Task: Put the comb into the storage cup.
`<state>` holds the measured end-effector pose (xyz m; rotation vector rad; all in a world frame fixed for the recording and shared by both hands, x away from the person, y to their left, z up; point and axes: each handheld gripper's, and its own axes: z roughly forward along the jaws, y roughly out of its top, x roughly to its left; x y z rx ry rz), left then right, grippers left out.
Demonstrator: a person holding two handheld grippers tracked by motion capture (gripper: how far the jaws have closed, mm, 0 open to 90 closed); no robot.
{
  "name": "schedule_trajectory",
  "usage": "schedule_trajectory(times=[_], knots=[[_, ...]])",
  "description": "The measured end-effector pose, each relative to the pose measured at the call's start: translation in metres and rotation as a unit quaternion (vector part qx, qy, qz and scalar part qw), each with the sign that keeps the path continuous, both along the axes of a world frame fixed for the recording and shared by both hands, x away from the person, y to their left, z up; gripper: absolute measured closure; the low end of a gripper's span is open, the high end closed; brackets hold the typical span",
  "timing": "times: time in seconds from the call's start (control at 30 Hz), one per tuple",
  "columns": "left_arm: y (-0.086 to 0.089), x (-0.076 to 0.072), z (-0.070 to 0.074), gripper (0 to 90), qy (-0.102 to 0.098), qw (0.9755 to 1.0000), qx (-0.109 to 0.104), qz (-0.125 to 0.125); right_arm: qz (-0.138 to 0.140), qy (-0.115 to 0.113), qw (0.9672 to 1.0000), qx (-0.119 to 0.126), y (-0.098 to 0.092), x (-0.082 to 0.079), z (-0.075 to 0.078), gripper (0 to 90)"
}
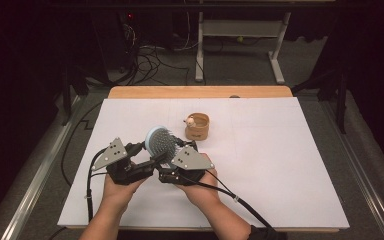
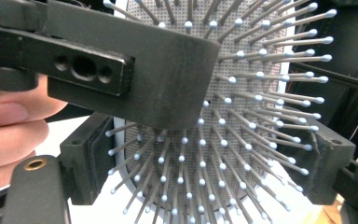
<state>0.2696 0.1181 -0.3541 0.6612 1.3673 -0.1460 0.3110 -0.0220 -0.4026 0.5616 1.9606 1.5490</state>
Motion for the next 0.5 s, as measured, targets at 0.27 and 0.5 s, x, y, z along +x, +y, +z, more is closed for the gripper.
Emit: schedule_trajectory(times=[0.27, 0.5], knots=[[-0.0005, 0.0012, 0.0005, 47.1, 0.004, 1.0, 0.003, 0.007, -0.007, -0.006, 1.0, -0.003, 0.0017, -0.0003, -0.0005, 20.4], [-0.0021, 0.0018, 0.0014, 49.5, 0.008, 0.9999, 0.001, 0.014, -0.016, -0.011, 0.9998, -0.007, 0.0024, -0.0005, -0.0014, 20.4]])
